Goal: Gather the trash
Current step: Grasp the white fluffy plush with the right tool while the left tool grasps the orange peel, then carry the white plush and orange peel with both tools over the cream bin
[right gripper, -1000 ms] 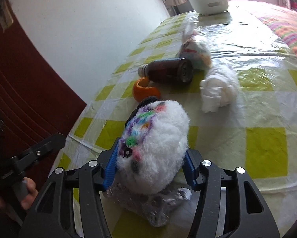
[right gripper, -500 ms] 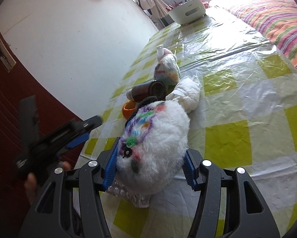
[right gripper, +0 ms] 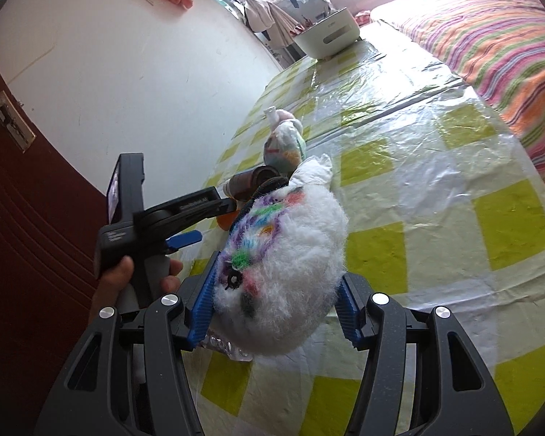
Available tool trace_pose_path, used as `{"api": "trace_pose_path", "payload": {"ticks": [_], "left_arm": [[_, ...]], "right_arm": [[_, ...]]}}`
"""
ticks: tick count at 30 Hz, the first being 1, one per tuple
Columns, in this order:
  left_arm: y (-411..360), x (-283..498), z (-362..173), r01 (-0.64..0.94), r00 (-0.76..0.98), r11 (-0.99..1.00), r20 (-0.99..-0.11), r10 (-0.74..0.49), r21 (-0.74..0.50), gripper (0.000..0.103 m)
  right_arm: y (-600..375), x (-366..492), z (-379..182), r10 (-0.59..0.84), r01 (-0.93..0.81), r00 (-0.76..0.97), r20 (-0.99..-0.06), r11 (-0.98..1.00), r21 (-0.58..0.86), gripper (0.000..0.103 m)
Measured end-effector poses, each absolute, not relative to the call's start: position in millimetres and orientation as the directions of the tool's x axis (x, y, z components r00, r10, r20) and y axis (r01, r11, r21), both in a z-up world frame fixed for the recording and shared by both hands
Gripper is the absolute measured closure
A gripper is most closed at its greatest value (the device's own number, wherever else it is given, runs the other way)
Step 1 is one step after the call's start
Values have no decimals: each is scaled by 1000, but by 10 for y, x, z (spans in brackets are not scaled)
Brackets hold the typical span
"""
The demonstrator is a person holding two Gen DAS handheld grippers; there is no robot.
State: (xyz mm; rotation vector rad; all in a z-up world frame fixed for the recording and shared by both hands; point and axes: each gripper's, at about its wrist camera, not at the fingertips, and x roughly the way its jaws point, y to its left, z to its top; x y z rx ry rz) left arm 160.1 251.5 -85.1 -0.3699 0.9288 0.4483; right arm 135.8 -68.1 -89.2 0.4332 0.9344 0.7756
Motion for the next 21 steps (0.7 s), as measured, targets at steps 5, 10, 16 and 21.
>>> {"api": "trace_pose_path", "payload": {"ticks": [5, 10, 16, 21], "left_arm": [[2410, 1613, -881, -449, 539, 887, -825, 171, -110, 67], [2381, 1492, -828, -416, 583, 896, -802, 133, -153, 79], [2363, 1304, -780, -370, 627, 896, -778, 46, -245, 80], [2257, 1168, -728, -328, 653, 902, -757, 2, -280, 80]], "right_arm": [[-733, 1303, -848, 755, -401, 374, -539, 656, 639, 48], [-814, 1239, -784, 756, -404, 393, -524, 653, 640, 48], [-921, 1171, -669, 749, -419, 426, -507, 660, 623, 48], [-1021, 1147, -631, 740, -417, 451, -499, 669, 615, 48]]}}
